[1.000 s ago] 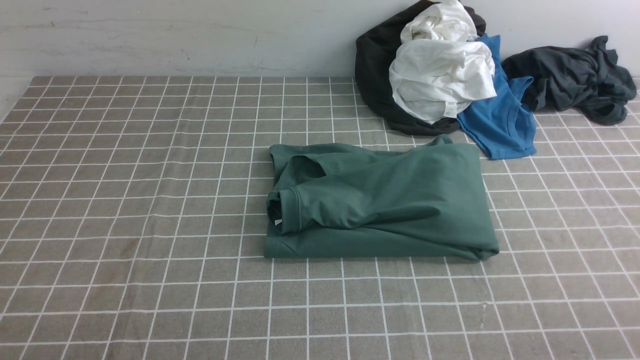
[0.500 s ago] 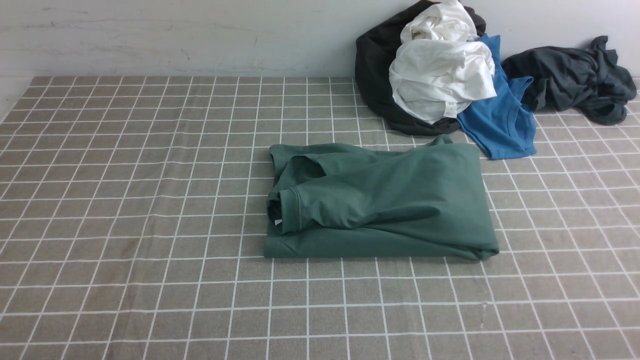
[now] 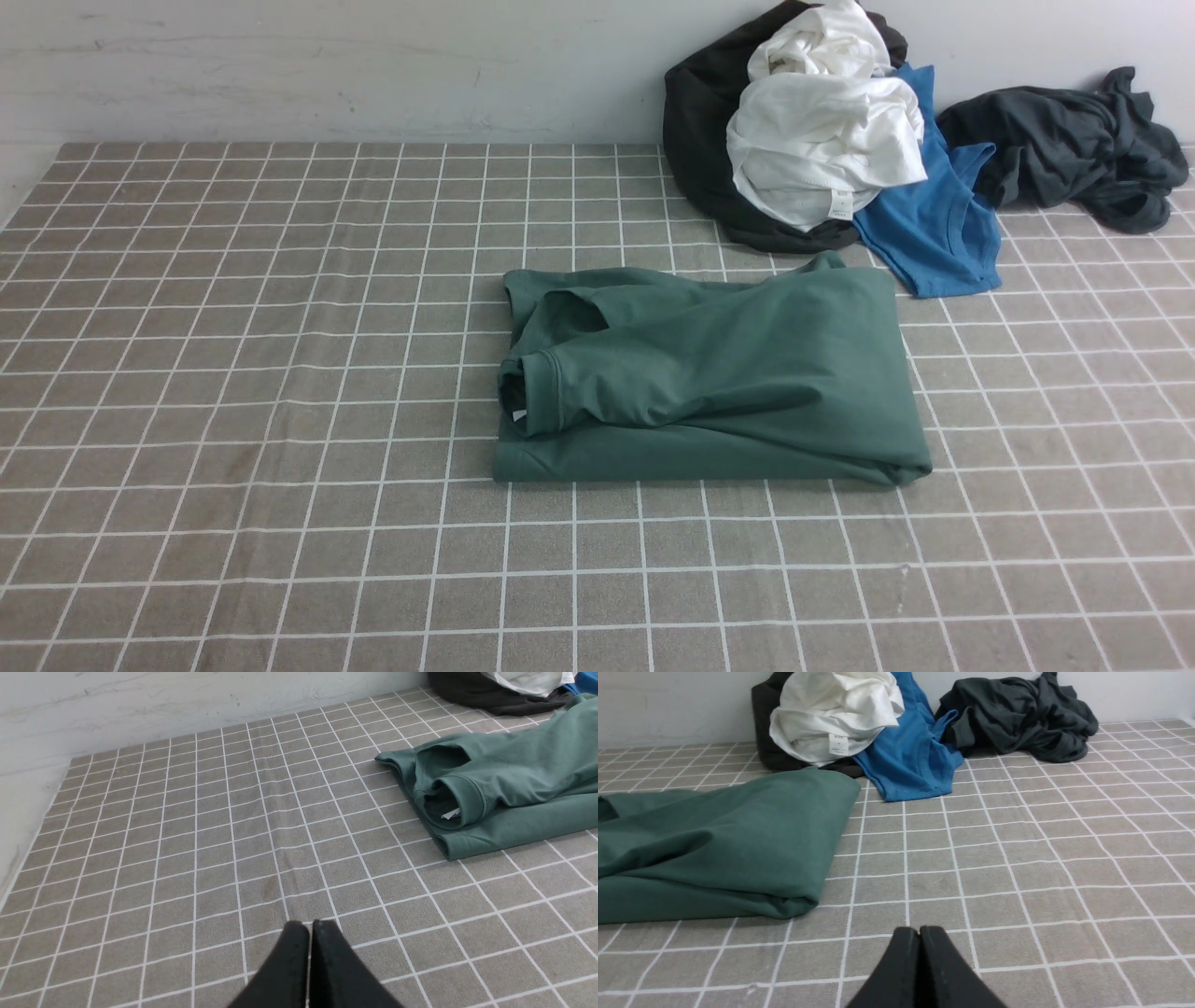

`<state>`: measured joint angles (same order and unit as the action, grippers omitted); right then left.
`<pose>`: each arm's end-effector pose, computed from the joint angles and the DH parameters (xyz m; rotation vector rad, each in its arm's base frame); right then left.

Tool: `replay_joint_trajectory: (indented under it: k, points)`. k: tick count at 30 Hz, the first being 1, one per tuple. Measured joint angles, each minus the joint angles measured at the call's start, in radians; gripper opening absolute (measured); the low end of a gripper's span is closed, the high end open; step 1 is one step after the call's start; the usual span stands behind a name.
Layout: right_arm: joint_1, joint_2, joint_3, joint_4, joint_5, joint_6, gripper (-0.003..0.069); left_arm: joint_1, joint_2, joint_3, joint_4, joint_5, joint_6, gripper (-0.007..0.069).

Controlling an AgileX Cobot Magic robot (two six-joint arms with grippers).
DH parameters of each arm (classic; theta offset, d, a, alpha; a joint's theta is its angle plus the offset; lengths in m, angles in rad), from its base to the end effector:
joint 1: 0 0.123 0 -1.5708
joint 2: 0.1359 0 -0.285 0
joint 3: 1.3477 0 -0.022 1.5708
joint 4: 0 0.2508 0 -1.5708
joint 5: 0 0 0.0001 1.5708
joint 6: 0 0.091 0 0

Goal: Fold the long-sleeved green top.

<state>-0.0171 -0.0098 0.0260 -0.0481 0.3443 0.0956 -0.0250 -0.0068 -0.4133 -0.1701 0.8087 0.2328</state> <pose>0.0534 -0.0024 0.1740 0.0735 1.8422 0.0083 0.0120 -0.0115 0.2745 0.2146 1.8506 -0.0523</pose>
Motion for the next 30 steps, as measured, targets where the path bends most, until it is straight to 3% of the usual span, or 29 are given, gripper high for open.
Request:
replay_joint_trajectory:
  k: [6,30]
  points:
    - [-0.046,0.0,0.0,0.0,0.0,0.0,-0.0014,0.0,0.0,0.0,-0.001,0.0,0.0,-0.0008]
    - [-0.046,0.0,0.0,0.0,0.001,0.0,-0.0014,0.0,0.0,0.0,-0.001,0.0,0.0,-0.0008]
